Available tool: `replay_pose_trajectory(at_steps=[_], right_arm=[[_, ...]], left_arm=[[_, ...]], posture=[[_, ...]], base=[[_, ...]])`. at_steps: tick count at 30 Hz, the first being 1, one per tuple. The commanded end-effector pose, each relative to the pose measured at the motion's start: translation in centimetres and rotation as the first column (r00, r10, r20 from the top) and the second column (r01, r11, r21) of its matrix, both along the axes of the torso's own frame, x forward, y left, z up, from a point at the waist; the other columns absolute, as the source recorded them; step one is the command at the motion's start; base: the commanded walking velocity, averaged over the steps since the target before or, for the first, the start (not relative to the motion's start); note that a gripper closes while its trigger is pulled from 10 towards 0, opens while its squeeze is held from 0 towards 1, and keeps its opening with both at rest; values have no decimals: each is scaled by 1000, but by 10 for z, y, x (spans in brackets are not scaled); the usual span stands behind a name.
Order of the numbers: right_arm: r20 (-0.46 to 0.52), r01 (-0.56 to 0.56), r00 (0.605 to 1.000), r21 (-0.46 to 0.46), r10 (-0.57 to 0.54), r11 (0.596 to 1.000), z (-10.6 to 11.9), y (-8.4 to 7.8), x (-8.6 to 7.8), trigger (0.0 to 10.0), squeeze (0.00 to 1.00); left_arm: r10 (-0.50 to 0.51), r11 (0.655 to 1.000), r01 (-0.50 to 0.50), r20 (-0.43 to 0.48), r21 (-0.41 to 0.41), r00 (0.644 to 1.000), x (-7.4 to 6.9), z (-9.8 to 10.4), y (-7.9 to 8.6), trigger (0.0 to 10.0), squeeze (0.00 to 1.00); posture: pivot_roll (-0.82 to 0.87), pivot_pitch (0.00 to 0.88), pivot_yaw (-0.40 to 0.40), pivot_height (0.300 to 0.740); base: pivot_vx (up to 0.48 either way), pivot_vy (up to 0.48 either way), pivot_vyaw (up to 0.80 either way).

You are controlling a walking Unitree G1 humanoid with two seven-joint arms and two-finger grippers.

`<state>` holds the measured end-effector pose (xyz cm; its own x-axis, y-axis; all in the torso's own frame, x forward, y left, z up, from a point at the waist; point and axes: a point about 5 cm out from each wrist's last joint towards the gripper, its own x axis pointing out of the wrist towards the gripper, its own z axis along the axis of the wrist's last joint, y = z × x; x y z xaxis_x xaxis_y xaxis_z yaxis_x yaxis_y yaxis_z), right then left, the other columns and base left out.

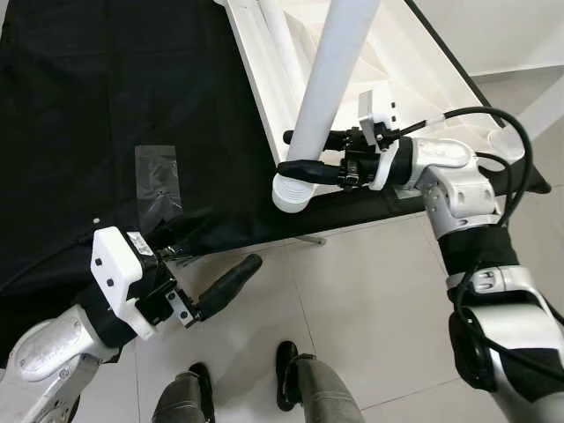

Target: Building children table

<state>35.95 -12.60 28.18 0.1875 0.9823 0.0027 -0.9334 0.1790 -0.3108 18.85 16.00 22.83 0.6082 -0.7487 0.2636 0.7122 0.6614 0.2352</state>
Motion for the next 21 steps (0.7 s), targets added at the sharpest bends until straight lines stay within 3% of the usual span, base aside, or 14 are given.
replay_pose_trajectory(at_steps=[1,7,8,9,10,11,12,13,14,15,17,21], right_arm=[[-44,-42,998,-5,41,999,-13,4,0,0,0],[-35,63,997,7,-63,998,-26,-2,1,0,0],[-53,144,988,17,-143,989,-35,-2,-1,0,0],[-61,326,945,49,-323,944,-51,0,-2,0,0],[-85,596,803,89,-590,798,-71,-5,-8,0,0],[-85,596,803,89,-590,798,-71,-5,-8,0,0],[-103,761,649,109,-754,640,-83,-14,-15,0,0],[-130,840,543,99,-830,534,-98,-18,-29,0,0],[-130,840,543,99,-830,534,-98,-18,-29,0,0],[-142,851,525,64,-839,521,-113,-15,-41,0,0],[-147,842,539,47,-830,538,-120,-9,-48,0,0],[-116,843,537,47,-836,535,-118,-2,-48,0,0]], left_arm=[[-27,1000,27,8,-8,1000,-6,0,-6,10000,0],[-32,999,32,7,-18,999,-6,-1,-9,10000,0],[-32,999,32,7,-21,999,-6,-1,-9,10000,0],[-28,999,28,6,-22,1000,-6,-2,-9,10000,0],[-18,999,18,5,-26,1000,-6,-3,-8,10000,0],[-18,999,18,5,-26,1000,-6,-3,-8,10000,0],[-11,1000,11,4,-29,1000,-5,-3,-8,10000,0],[-6,1000,6,2,-29,1000,-5,-4,-8,10000,0],[-6,1000,6,2,-29,1000,-5,-4,-8,10000,0],[-9,999,9,-6,-33,1000,-5,-6,-8,10000,0],[-12,999,11,-11,-35,1000,-4,-7,-10,10000,0],[-18,999,17,-11,-48,1000,-1,-7,-12,10000,0]], posture=[[125,320,-131,740],[110,322,-135,740],[98,322,-141,740],[90,323,-147,740],[86,332,-147,740],[86,332,-147,740],[86,332,-147,740],[85,338,-141,740],[85,338,-141,740],[64,335,-114,740],[70,333,-108,740],[66,329,-105,740]], base=[[0,0,0],[0,0,0],[0,0,0],[0,0,0],[0,0,0],[0,0,0],[0,0,0],[0,0,0],[0,0,0],[0,0,0],[0,0,0],[0,0,0]])
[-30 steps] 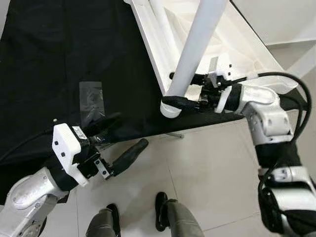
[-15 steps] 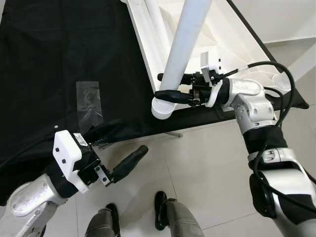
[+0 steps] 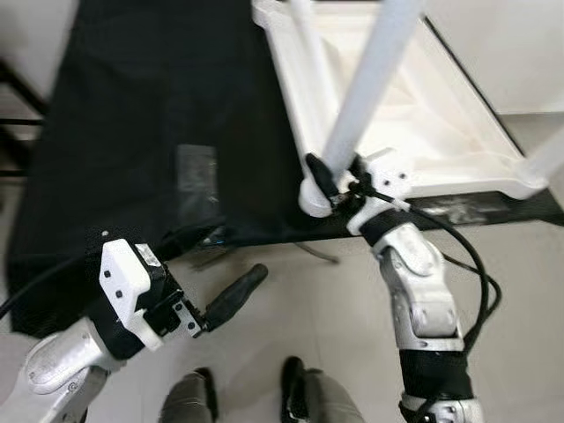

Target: Building children table

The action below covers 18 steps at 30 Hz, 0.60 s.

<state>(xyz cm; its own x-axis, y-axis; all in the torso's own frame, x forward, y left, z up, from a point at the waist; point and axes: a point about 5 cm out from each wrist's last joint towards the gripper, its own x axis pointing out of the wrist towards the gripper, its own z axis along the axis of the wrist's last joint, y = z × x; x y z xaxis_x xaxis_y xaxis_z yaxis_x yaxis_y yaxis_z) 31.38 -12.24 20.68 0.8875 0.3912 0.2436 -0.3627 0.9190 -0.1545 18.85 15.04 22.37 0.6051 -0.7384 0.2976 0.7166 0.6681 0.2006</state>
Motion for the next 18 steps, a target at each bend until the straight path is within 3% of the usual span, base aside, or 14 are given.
replay_pose_trajectory(at_steps=[1,3,4,5,6,9,10,11,12,13,14,16,18], right_arm=[[-185,31,981,-118,-52,993,-43,-6,-3,0,0],[-172,53,982,-114,-73,992,-38,-4,-1,0,0],[-162,68,983,-122,-87,990,-35,-2,-1,4902,0],[-162,68,983,-122,-87,990,-35,-2,-1,4902,0],[-151,69,985,-105,-85,992,-31,2,-2,10000,0],[-151,69,985,-105,-85,992,-31,2,-2,10000,0],[-129,43,990,-67,-52,997,-22,4,2,10000,1000],[-129,43,990,-67,-52,997,-22,4,2,10000,1000],[-78,-6,997,-42,3,999,-6,5,8,10000,1000],[-24,-105,994,-31,104,994,11,7,15,10000,722],[8,-313,949,-60,314,948,34,9,26,10000,0],[6,-357,934,-68,358,932,38,9,27,10000,0],[23,-357,928,-220,371,908,42,4,35,10000,0]], left_arm=[[-12,1000,12,-8,0,1000,-1,-3,-3,10000,0],[-14,1000,14,-5,0,1000,0,-2,-3,10000,0],[-15,1000,15,-2,-1,1000,1,-2,-4,10000,0],[-15,1000,15,-2,-1,1000,1,-2,-4,10000,0],[-12,1000,12,1,-1,1000,1,-2,-3,10000,0],[-12,1000,12,1,-1,1000,1,-2,-3,10000,0],[-10,1000,10,3,0,1000,2,-1,-3,10000,0],[-10,1000,10,3,0,1000,2,-1,-3,10000,0],[-8,1000,8,5,-2,1000,2,-1,-3,10000,0],[-7,1000,7,6,-4,1000,3,-1,-3,10000,0],[-10,1000,10,6,-6,1000,3,-1,-4,10000,0],[-11,1000,11,6,-6,1000,3,-1,-4,10000,0],[-13,1000,13,7,-8,1000,3,-1,-6,10000,0]], posture=[[66,329,-105,740],[71,332,-106,740],[75,332,-107,740],[75,332,-107,740],[80,332,-105,740],[80,332,-105,740],[81,333,-104,740],[81,333,-104,740],[82,332,-104,740],[83,333,-105,740],[83,333,-105,740],[83,333,-105,740],[95,329,-110,740]], base=[[0,0,0],[0,0,0],[0,0,0],[0,0,0],[0,0,0],[0,0,0],[0,0,0],[0,0,0],[0,0,0],[0,0,0],[0,0,0],[0,0,0],[0,0,0]])
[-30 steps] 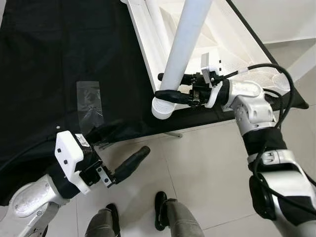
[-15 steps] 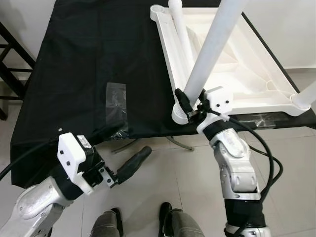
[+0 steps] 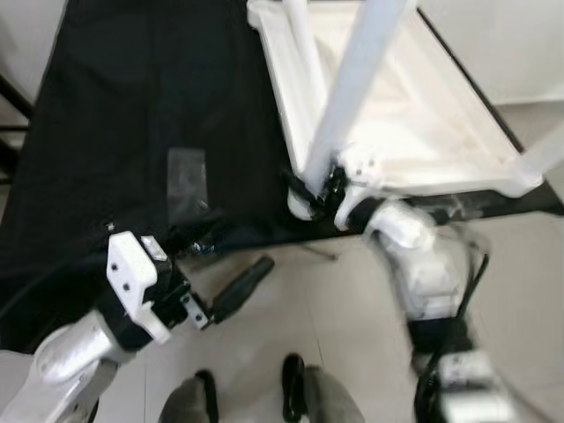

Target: Building children table

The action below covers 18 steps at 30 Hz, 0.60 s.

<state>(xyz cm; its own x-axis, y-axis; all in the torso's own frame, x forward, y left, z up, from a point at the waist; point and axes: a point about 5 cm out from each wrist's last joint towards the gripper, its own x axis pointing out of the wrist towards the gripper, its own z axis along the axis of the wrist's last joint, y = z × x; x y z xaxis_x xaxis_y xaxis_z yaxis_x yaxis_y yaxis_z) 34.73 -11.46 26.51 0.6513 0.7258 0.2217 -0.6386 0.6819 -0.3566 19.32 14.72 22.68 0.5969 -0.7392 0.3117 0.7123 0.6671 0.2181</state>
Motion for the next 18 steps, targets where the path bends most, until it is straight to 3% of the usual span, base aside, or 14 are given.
replay_pose_trajectory(at_steps=[1,2,5,7,12,14,18], right_arm=[[-33,1,999,-39,-2,999,-16,-4,2,10000,0],[-14,-80,997,-118,79,990,-6,-8,10,10000,0],[-34,-144,989,-119,141,982,0,-8,12,10000,0],[-77,-312,949,-136,304,940,14,-2,15,10000,0],[-107,-426,903,-87,417,901,26,1,20,10000,0],[-106,-456,887,-60,449,888,31,0,24,0,0],[-113,-492,868,-74,483,867,33,-1,28,0,0]], left_arm=[[-12,1000,12,-17,-9,1000,-2,-4,-3,10000,0],[-12,1000,12,-15,-10,1000,-2,-4,-4,10000,0],[-12,1000,12,-14,-9,1000,-2,-4,-4,10000,0],[-13,1000,13,-9,-10,1000,-2,-3,-5,10000,0],[-13,1000,13,-4,-10,1000,-3,-2,-6,10000,0],[-10,1000,10,0,-9,1000,-4,-2,-6,10000,0],[-5,1000,5,3,-6,1000,-4,-1,-6,10000,0]], posture=[[95,329,-110,740],[102,323,-114,740],[102,323,-114,740],[111,322,-118,740],[124,322,-124,740],[132,322,-127,740],[132,322,-127,740]], base=[[0,0,0],[0,0,0],[0,0,0],[0,0,0],[0,0,0],[0,0,0],[0,0,0]])
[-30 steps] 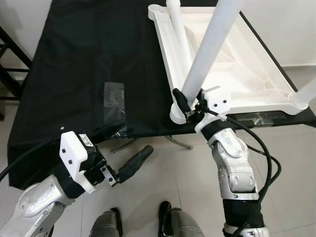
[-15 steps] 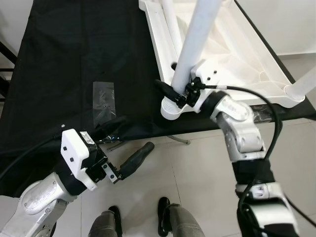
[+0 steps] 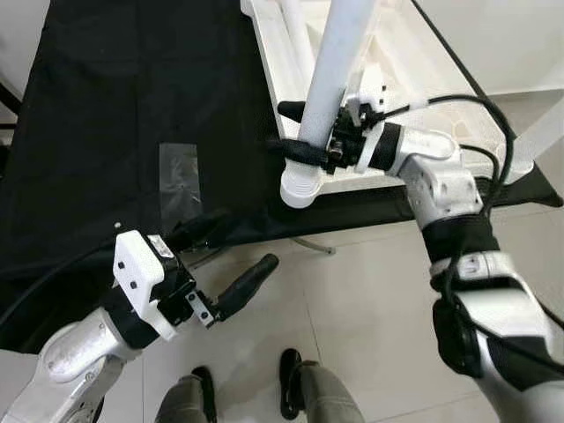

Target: Building children table

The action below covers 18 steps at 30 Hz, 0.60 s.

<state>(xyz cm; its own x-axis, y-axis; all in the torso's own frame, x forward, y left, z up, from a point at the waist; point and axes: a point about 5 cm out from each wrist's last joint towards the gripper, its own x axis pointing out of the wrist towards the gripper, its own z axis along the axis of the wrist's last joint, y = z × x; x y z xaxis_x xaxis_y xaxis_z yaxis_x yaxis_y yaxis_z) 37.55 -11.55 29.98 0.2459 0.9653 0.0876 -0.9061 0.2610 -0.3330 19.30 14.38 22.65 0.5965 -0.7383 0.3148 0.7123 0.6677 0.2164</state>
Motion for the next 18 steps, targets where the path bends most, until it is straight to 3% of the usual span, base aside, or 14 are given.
replay_pose_trajectory(at_steps=[1,7,11,13,14,15,16,17,18], right_arm=[[0,-25,1000,5,25,1000,-2,-1,0,0,0],[-9,-6,1000,3,6,1000,-8,-5,2,0,0],[-2,112,994,-15,-112,994,-29,-17,3,0,0],[-20,257,966,-20,-258,966,-48,-22,3,0,0],[-20,257,966,-20,-258,966,-48,-22,3,0,0],[-70,387,920,-2,-387,922,-65,-20,2,0,0],[-70,387,920,-2,-387,922,-65,-20,2,0,0],[-177,665,738,29,-651,746,-93,-19,-5,0,0],[-224,785,607,18,-762,620,-113,-17,-20,0,0]], left_arm=[[-5,1000,5,2,-3,1000,-4,-1,-2,10000,0],[-3,1000,4,2,-2,1000,-4,-1,-2,10000,0],[-6,1000,6,4,-7,1000,-3,0,-2,10000,0],[-9,1000,9,5,-10,1000,-2,-1,-2,10000,0],[-9,1000,9,5,-10,1000,-2,-1,-2,10000,0],[-11,1000,11,6,-14,1000,-1,0,-2,10000,0],[-11,1000,11,6,-14,1000,-1,0,-2,10000,0],[-16,1000,16,8,-17,1000,-1,0,-3,10000,0],[-19,1000,19,10,-17,1000,0,0,-3,10000,0]], posture=[[132,322,-127,740],[127,321,-124,740],[117,319,-122,740],[103,315,-125,740],[103,315,-125,740],[82,316,-131,740],[82,316,-131,740],[80,321,-133,740],[87,331,-128,740]], base=[[0,0,0],[0,0,0],[0,0,0],[0,0,0],[0,0,0],[0,0,0],[0,0,0],[0,0,0],[0,0,0]])
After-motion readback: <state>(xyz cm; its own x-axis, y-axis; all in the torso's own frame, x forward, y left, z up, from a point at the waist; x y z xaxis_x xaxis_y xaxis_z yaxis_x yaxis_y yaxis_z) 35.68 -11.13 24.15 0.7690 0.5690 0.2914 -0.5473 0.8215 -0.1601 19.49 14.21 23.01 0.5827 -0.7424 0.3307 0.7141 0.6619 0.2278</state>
